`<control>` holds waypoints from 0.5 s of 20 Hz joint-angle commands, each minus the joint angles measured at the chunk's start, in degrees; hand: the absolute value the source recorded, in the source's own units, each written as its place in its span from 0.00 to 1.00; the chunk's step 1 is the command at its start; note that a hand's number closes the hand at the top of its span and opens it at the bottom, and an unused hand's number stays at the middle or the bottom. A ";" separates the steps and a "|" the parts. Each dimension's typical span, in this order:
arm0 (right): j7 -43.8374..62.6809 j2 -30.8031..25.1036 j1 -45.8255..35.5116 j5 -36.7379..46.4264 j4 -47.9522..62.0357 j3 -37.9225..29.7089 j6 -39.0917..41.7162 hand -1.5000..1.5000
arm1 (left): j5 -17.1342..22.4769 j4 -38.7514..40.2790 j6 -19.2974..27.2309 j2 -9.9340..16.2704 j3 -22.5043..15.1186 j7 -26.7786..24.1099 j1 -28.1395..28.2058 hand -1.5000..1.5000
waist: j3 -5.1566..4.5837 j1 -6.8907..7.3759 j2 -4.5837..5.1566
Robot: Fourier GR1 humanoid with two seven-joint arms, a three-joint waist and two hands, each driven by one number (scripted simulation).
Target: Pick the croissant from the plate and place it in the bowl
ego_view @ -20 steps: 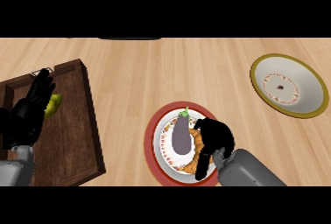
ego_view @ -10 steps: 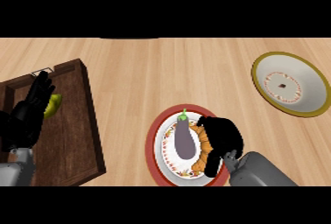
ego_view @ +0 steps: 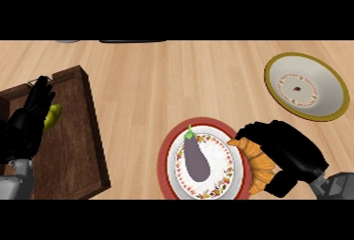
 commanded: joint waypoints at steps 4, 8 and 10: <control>-10.14 -8.94 5.70 -10.90 -9.83 -20.38 -10.72 1.00 | -0.47 -0.12 0.34 -0.18 0.87 -1.57 2.24 0.50 | -0.02 -1.46 -0.22; -12.28 -12.36 8.49 -25.17 -10.61 -33.04 -5.81 1.00 | -0.53 -1.59 -0.43 0.16 0.79 -0.92 2.66 0.50 | -0.09 -0.12 0.01; -15.35 -13.47 8.49 -27.06 -5.61 -38.68 -4.48 1.00 | -0.33 -1.76 -0.85 0.14 0.37 2.07 -0.86 0.50 | -0.08 0.60 0.28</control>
